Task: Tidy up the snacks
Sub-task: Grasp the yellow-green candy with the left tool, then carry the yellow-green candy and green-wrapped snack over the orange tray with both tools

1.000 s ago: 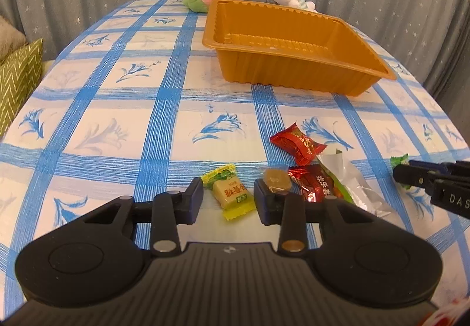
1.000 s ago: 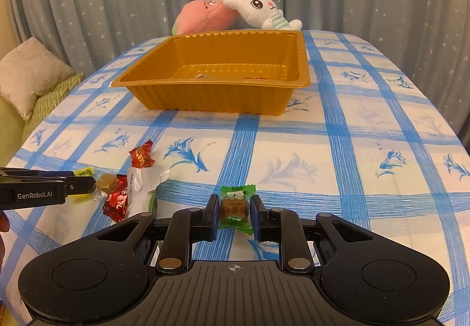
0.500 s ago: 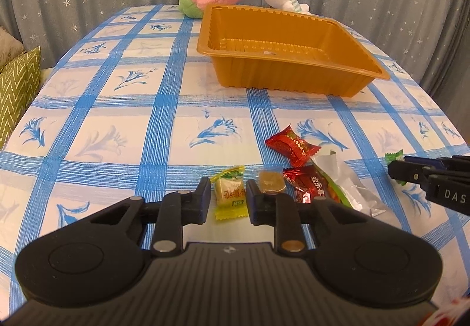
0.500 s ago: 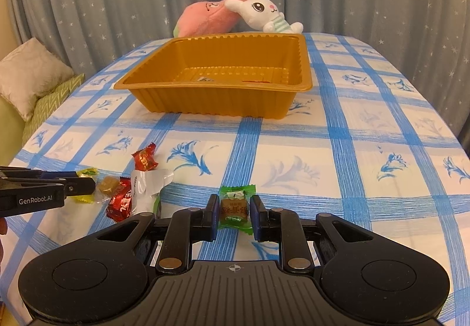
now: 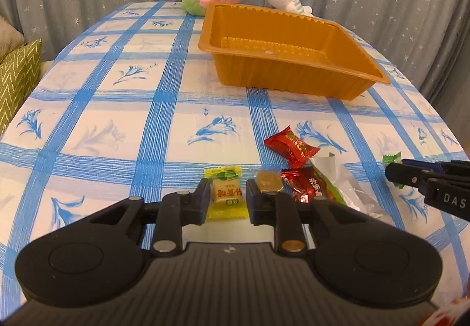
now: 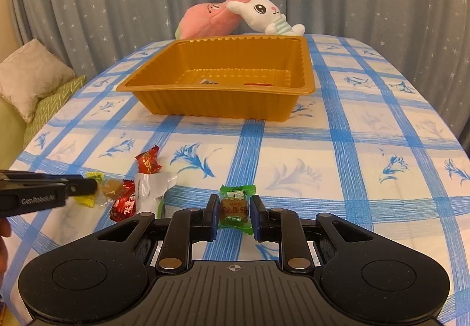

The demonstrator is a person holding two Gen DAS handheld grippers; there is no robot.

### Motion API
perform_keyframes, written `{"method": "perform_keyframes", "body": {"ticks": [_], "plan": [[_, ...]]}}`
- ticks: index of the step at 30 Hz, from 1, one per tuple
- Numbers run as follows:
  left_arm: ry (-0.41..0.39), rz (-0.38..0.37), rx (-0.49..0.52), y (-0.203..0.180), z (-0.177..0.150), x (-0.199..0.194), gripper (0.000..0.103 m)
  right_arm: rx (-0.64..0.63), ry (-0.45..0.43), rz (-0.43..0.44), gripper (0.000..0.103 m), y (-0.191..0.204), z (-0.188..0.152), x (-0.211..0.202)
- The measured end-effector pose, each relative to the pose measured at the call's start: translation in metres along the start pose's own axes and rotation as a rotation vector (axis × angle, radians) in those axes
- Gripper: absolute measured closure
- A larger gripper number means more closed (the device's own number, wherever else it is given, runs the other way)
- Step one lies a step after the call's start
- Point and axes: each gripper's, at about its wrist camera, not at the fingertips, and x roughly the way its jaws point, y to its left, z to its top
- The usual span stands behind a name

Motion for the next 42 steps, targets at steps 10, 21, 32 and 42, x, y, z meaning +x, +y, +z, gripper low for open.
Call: {"method": "perform_keyframes", "body": {"ticks": [10, 21, 32, 42], "plan": [[0.009, 0.029, 0.046, -0.006, -0.001, 0.004, 0.085, 0.011, -0.008, 0.012, 0.081, -0.001, 0.004, -0.001], [-0.035, -0.016, 0.024, -0.014, 0.009, -0.015, 0.085, 0.009, -0.033, 0.024, 0.081, 0.004, 0.009, -0.008], [-0.055, -0.057, 0.023, -0.026, 0.017, -0.022, 0.085, -0.007, -0.043, 0.034, 0.081, 0.010, 0.013, -0.010], [-0.070, -0.075, 0.038, -0.033, 0.026, -0.023, 0.085, -0.012, -0.050, 0.016, 0.081, 0.010, 0.024, -0.012]]}}
